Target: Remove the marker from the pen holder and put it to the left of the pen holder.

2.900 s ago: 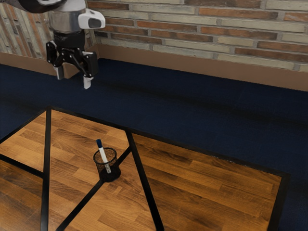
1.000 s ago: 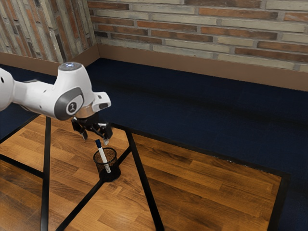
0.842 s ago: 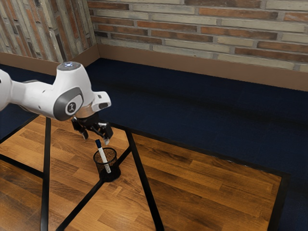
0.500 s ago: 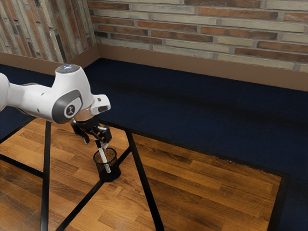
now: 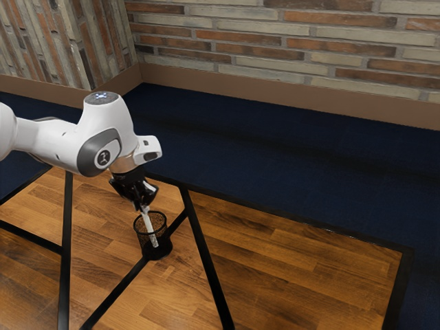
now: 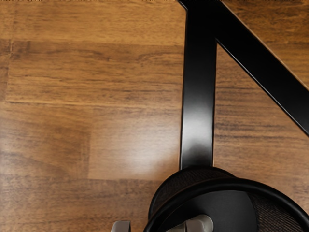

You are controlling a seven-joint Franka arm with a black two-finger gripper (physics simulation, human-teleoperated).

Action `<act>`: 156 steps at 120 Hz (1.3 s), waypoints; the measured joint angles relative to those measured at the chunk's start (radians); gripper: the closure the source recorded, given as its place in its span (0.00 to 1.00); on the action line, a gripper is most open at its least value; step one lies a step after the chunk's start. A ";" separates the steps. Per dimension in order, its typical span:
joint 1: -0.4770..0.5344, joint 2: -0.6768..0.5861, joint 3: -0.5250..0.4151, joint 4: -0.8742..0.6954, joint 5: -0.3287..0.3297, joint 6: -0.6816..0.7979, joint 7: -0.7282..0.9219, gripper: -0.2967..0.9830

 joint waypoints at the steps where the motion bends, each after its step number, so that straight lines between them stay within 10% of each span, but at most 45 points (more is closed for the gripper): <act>1: 0.001 0.000 -0.002 0.000 0.001 0.000 0.000 0.75; 76: 0.081 -0.206 -0.048 0.094 0.093 -0.139 -0.058 0.84; 140: 0.190 0.280 -0.054 0.460 0.097 -0.591 -0.036 0.84; 156: 0.188 0.286 -0.071 0.472 0.082 -0.621 -0.021 0.61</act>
